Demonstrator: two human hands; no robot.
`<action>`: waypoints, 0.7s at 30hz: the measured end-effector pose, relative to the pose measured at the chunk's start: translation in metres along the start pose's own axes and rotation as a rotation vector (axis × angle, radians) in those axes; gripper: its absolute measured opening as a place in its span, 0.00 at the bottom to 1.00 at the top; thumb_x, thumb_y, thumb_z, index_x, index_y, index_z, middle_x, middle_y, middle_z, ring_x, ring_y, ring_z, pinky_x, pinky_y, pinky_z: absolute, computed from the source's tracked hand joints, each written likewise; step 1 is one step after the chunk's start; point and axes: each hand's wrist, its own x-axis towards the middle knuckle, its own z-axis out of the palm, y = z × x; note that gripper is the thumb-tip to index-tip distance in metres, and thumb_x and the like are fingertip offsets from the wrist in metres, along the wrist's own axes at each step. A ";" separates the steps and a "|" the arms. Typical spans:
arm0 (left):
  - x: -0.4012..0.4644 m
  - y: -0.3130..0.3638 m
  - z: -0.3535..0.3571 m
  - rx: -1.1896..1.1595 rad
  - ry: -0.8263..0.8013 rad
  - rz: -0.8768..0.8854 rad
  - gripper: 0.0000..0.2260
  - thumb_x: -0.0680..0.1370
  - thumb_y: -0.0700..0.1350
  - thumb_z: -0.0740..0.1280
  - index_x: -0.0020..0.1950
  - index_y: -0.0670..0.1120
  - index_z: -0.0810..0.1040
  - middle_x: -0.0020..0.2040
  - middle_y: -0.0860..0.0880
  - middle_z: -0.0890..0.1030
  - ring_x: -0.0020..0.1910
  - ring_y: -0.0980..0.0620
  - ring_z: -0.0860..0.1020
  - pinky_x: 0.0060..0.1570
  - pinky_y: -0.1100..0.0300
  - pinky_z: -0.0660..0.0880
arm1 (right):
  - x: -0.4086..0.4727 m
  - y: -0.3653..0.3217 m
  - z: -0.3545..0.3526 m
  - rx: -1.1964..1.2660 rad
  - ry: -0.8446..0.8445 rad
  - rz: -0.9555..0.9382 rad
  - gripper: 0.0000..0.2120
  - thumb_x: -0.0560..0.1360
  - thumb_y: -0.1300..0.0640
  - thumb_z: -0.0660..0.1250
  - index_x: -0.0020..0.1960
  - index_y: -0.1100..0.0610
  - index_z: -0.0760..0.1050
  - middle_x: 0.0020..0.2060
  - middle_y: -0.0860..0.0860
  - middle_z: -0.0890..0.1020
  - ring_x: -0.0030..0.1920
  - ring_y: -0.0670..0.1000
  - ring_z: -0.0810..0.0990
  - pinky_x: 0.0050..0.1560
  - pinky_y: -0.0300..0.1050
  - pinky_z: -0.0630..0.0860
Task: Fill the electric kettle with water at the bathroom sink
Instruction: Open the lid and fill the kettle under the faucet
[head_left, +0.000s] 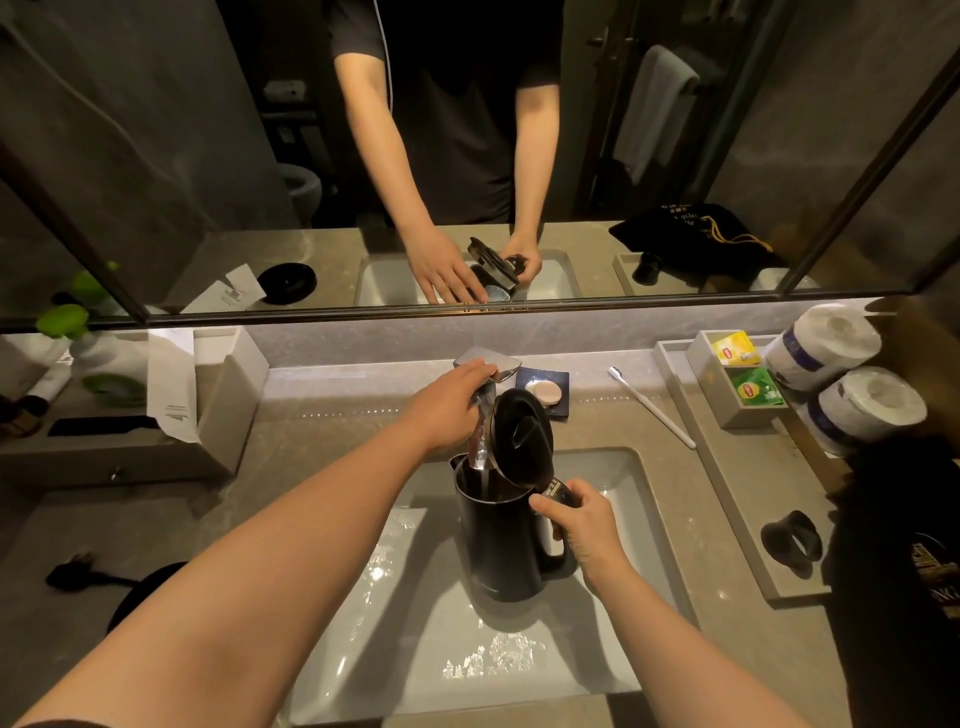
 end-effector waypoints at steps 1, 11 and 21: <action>0.000 0.000 0.000 0.000 -0.001 -0.002 0.23 0.79 0.42 0.64 0.74 0.52 0.67 0.74 0.50 0.69 0.69 0.47 0.71 0.65 0.48 0.72 | 0.000 0.000 0.000 0.001 0.001 -0.005 0.12 0.68 0.58 0.78 0.37 0.56 0.73 0.31 0.53 0.79 0.33 0.55 0.74 0.35 0.48 0.72; -0.001 -0.001 0.001 -0.009 0.004 -0.006 0.23 0.79 0.41 0.64 0.73 0.52 0.68 0.73 0.50 0.71 0.67 0.48 0.73 0.64 0.50 0.73 | 0.000 0.001 -0.001 0.028 0.002 -0.023 0.12 0.67 0.59 0.78 0.36 0.57 0.74 0.31 0.54 0.78 0.33 0.55 0.73 0.36 0.50 0.72; -0.002 0.001 0.001 -0.024 0.001 -0.008 0.25 0.79 0.41 0.63 0.76 0.52 0.66 0.75 0.50 0.69 0.68 0.47 0.72 0.64 0.52 0.72 | 0.002 0.008 -0.002 0.028 0.034 -0.021 0.14 0.58 0.49 0.79 0.30 0.50 0.74 0.26 0.49 0.77 0.32 0.56 0.74 0.35 0.50 0.73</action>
